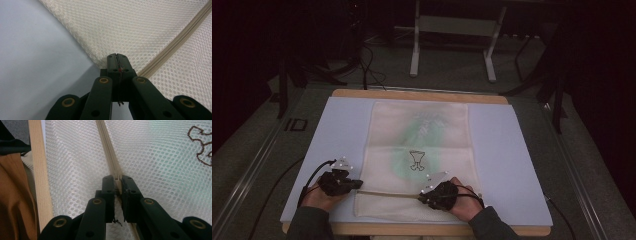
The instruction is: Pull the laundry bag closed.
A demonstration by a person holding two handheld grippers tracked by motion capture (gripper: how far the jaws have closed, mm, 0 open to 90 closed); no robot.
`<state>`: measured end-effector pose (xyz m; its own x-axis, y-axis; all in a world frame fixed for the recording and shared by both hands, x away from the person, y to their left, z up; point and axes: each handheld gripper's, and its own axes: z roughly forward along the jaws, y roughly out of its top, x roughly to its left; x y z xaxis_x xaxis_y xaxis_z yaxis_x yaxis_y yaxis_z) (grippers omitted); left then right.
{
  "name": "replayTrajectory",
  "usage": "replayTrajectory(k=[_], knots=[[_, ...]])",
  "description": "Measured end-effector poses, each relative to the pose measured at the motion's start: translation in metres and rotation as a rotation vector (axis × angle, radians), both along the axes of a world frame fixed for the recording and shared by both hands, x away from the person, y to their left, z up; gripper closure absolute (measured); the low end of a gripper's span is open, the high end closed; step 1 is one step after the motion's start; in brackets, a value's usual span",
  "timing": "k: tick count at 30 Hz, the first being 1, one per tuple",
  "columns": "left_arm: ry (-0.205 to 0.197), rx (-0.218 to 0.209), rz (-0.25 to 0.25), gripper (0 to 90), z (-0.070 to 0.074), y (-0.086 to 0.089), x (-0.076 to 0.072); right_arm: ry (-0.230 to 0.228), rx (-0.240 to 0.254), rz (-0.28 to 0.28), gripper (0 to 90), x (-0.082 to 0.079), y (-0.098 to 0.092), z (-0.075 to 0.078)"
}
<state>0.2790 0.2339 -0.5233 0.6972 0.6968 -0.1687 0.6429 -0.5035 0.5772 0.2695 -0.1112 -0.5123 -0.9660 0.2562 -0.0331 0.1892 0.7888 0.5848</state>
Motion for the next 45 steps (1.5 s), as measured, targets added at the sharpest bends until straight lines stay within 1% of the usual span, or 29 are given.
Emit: replayTrajectory(k=[7,9,18,35,45], knots=[[0.001,0.0,0.0,90.0,0.0,0.0,0.0,-0.001,0.001,-0.003,82.2,-0.001,-0.003,0.0],[0.001,0.0,0.0,90.0,0.0,0.0,0.0,-0.008,-0.003,-0.005,82.2,-0.001,-0.005,0.001],[0.001,0.0,0.0,90.0,0.0,0.0,0.0,-0.007,-0.004,-0.017,82.2,-0.002,-0.011,0.001],[0.002,-0.001,0.001,89.9,0.0,0.0,0.0,-0.003,-0.006,-0.049,82.2,0.0,-0.029,0.001],[0.002,-0.001,0.0,90.0,0.0,0.0,0.0,-0.004,-0.01,-0.057,82.2,0.0,-0.033,0.0]])
